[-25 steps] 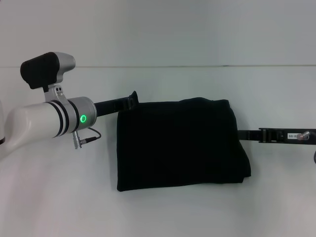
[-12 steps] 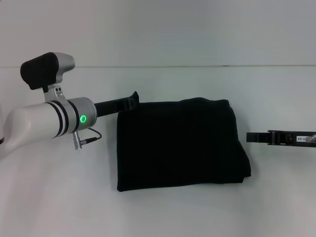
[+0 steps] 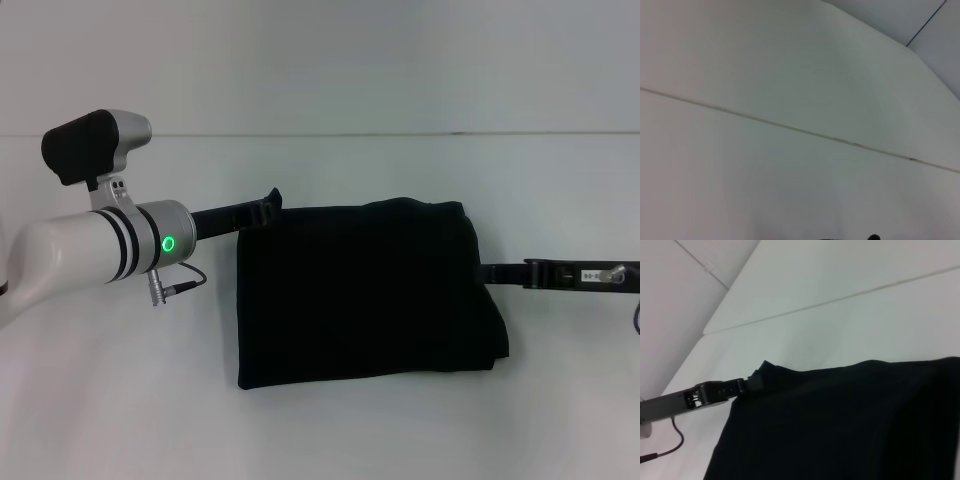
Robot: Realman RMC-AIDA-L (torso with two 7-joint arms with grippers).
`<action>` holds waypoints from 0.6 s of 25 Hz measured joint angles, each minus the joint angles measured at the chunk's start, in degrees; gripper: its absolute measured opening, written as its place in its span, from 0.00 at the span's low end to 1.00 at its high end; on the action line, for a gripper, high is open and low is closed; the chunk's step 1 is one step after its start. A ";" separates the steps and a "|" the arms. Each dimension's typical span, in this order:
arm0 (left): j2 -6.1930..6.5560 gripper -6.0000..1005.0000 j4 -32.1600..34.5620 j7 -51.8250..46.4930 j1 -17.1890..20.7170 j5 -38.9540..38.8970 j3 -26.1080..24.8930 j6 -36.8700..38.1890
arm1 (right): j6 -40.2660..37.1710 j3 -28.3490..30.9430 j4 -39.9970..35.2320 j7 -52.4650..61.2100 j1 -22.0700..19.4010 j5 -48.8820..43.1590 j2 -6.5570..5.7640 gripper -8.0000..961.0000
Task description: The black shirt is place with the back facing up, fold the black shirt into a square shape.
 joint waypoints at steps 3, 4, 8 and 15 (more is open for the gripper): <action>0.00 0.06 0.01 0.00 -0.06 0.03 0.00 0.03 | 0.25 -0.09 0.12 -0.05 0.63 -0.03 0.31 0.22; 0.00 0.06 0.01 0.00 -0.12 0.03 0.00 0.03 | 0.52 -0.10 0.27 -0.06 0.90 -0.04 0.41 0.25; 0.00 0.06 0.01 0.00 -0.27 0.03 0.00 0.03 | 2.09 -0.32 0.63 -0.07 1.96 -0.04 1.29 0.43; 0.21 0.06 0.01 0.00 -0.29 0.03 0.00 0.02 | 2.66 -0.75 0.37 -0.81 2.31 0.16 2.09 0.46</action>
